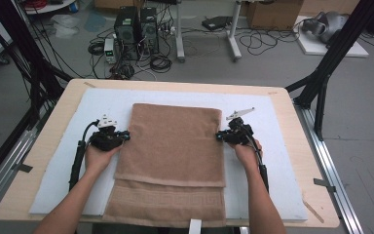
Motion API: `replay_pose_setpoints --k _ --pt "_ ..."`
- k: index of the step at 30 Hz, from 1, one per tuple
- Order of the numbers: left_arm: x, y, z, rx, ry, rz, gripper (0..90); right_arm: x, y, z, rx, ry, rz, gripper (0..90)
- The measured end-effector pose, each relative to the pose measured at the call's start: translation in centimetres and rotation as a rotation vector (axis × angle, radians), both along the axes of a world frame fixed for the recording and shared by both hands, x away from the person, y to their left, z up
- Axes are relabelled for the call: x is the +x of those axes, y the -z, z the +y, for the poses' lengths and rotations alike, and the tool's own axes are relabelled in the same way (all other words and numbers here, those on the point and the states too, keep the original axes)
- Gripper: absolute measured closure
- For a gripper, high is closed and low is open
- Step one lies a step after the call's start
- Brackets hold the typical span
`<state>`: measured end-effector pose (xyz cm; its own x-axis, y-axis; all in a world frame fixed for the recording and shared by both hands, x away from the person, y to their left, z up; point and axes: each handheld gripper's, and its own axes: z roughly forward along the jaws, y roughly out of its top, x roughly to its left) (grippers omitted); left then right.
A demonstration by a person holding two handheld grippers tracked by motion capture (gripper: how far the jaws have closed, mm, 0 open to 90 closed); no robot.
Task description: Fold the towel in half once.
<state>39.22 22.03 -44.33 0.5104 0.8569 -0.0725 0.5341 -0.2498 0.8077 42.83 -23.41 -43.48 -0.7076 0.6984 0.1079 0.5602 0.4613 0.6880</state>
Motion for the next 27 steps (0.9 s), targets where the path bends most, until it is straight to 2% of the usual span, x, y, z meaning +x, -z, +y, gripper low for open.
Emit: replay_pose_setpoints --k 2,4,5,6,7,8,10,12,13,15,18,21,23,26,27 --pt "0.7 -0.4 -0.3 0.007 -0.005 -0.014 84.8 0.7 -0.2 -0.1 -0.005 0.019 -0.007 82.2" --pt "1.1 -0.6 -0.4 -0.015 -0.018 -0.03 84.8 1.4 -0.5 -0.2 -0.009 0.034 -0.013 82.1" --pt "1.4 -0.5 -0.3 -0.032 -0.025 -0.015 84.8 1.7 -0.7 -0.2 -0.012 0.041 -0.016 82.0" --pt "1.6 -0.3 -0.3 -0.024 -0.019 0.009 84.7 2.0 -0.8 -0.3 -0.007 0.052 -0.015 81.8" --pt "1.7 -0.1 -0.3 -0.019 -0.017 0.014 84.5 2.2 -0.8 -0.3 -0.006 0.052 -0.012 81.2" --pt "1.7 0.0 -0.2 -0.019 -0.006 0.019 83.7 2.2 -0.8 -0.2 -0.011 0.049 -0.012 79.3" --pt "1.5 -0.1 0.1 -0.019 0.009 0.02 79.0 2.1 -0.7 -0.2 -0.035 0.055 -0.015 68.8" --pt "1.2 -0.6 0.6 -0.037 0.021 0.009 73.8 1.8 -1.0 -0.6 -0.022 0.058 -0.015 62.2" --pt "0.9 -1.0 0.8 -0.045 0.027 0.0 70.9 1.5 -1.3 -0.9 -0.015 0.061 -0.027 59.2" --pt "0.2 -1.7 1.3 -0.061 0.052 -0.013 66.1 0.7 -1.9 -1.4 0.03 0.056 -0.039 54.7" --pt "-1.2 -2.6 1.7 -0.057 0.097 -0.025 61.1 -1.1 -3.0 -2.0 0.059 0.031 -0.058 50.5" --pt "-3.0 -2.8 1.8 -0.044 0.133 -0.049 58.0 -3.3 -3.4 -2.0 0.06 -0.006 -0.088 50.2" --pt "-4.0 -2.8 1.7 -0.019 0.163 -0.044 55.4 -4.9 -3.3 -1.8 0.057 -0.041 -0.088 48.8" --pt "-5.4 -2.6 1.6 -0.019 0.201 -0.05 52.6 -6.7 -2.8 -1.5 0.052 -0.069 -0.091 48.8" --pt "-5.7 -2.5 1.5 -0.001 0.212 -0.04 51.4 -7.3 -2.6 -1.3 0.049 -0.084 -0.089 48.8"
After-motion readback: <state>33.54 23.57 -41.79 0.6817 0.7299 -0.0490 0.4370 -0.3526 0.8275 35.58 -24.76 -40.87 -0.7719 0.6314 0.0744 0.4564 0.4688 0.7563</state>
